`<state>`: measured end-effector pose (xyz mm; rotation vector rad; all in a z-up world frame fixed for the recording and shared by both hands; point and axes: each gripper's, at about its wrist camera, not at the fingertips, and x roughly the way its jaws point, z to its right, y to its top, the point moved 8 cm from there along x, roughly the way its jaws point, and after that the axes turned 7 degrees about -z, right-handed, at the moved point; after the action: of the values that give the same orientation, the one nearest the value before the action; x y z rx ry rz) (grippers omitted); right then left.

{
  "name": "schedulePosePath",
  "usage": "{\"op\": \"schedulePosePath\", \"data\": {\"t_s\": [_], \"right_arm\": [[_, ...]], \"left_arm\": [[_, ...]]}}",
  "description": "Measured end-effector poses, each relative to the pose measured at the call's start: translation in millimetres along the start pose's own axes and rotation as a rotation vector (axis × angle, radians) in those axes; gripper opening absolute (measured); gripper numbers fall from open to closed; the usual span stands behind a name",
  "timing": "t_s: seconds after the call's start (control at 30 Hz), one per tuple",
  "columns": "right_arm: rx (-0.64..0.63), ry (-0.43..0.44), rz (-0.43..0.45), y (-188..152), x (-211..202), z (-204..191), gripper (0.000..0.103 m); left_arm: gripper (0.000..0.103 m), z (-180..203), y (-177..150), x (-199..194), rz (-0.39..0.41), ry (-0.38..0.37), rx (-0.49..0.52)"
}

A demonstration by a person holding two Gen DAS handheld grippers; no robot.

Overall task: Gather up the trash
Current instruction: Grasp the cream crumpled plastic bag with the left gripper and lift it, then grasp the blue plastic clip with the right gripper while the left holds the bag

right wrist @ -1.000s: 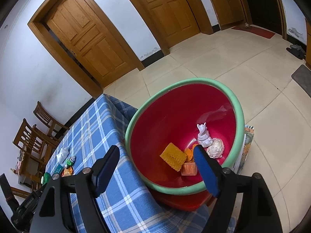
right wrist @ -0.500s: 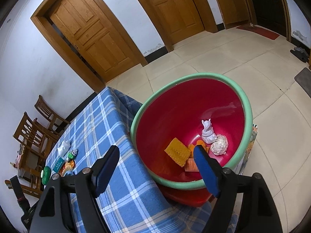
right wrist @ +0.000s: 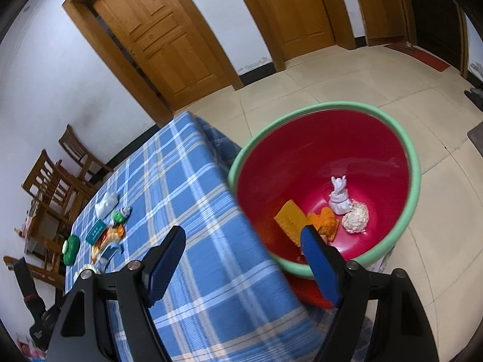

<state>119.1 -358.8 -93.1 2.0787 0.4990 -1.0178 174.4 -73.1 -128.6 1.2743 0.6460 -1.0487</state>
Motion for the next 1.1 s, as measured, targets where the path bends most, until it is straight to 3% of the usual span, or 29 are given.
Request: {"op": "schedulePosePath", "data": {"t_s": [0.5,0.87,1.1], "right_arm": [[-0.208,0.042,-0.040,-22.3,14.4,-87.4,0.081],[-0.338,0.093,-0.090,-41.7,39.3,-163.5,0.095],[-0.412,0.090,-0.122,-51.4,67.5,-195.0,0.102]], "left_arm": [[0.029,-49.5,12.2,-39.8,0.113,0.044,-0.065],[0.029,-101.9,10.3,-53.8,0.149,0.130,-0.148],[0.029,-119.7,4.7,-54.8,0.153,0.135,-0.190]]}}
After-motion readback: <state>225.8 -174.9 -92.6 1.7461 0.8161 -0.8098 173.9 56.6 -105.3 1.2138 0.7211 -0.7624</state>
